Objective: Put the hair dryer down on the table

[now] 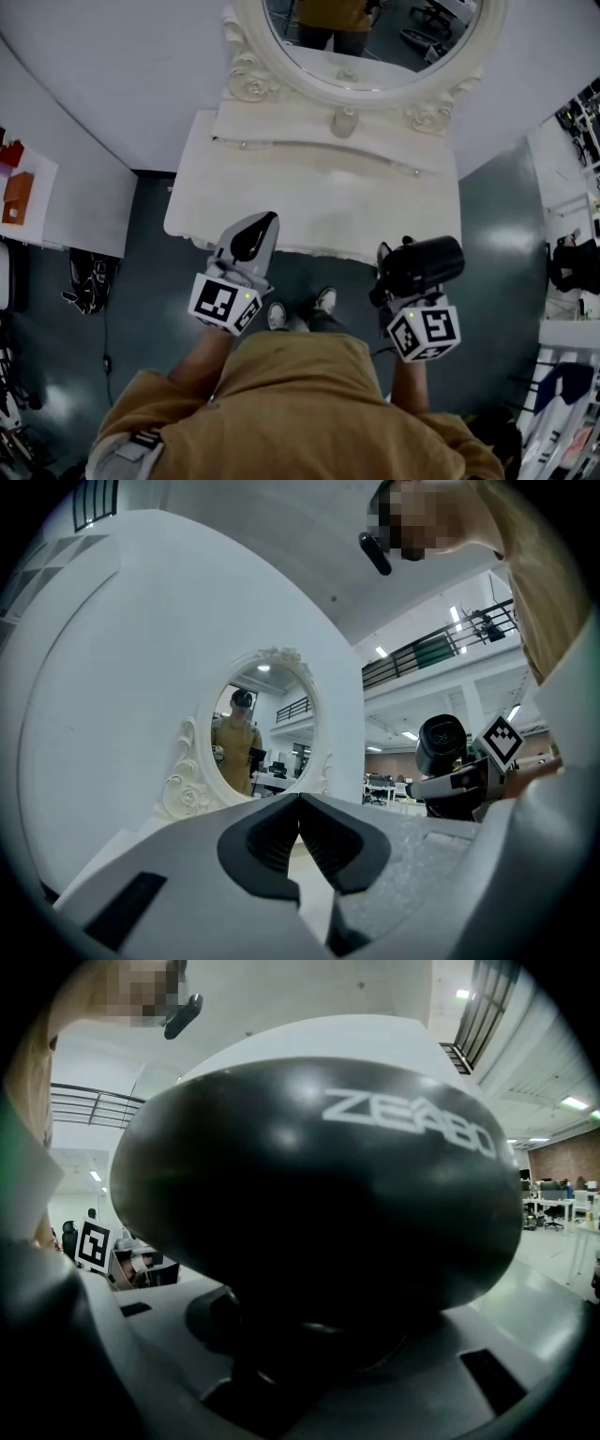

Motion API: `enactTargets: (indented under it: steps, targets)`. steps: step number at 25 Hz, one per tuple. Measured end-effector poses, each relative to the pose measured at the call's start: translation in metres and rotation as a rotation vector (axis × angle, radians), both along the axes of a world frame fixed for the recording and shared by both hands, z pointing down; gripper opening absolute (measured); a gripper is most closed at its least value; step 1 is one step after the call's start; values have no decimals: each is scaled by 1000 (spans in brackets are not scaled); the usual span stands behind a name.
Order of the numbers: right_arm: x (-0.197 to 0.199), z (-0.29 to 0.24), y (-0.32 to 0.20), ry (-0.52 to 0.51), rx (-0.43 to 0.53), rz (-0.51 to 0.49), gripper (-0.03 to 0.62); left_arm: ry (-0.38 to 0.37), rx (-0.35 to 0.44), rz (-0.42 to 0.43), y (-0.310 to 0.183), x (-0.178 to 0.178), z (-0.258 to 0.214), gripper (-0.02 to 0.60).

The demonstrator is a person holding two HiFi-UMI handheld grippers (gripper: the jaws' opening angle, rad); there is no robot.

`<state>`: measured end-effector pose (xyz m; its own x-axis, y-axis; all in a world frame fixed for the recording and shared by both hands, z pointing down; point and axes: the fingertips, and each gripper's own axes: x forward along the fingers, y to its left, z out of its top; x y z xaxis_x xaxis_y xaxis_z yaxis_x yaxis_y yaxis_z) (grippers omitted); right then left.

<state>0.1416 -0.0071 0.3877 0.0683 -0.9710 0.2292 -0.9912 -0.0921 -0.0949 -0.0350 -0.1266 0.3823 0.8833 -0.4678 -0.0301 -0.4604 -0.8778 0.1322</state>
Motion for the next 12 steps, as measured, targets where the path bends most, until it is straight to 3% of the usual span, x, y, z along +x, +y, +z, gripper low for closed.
enactTargets:
  steps: [8,12]
  targets:
    - [63,8,-28,-48,8,-40,195,-10,77,-69,-16,47,-28,3]
    - [74,17,-45,-60,-12,-82,195,-24,76,-113,-23,54,-27,3]
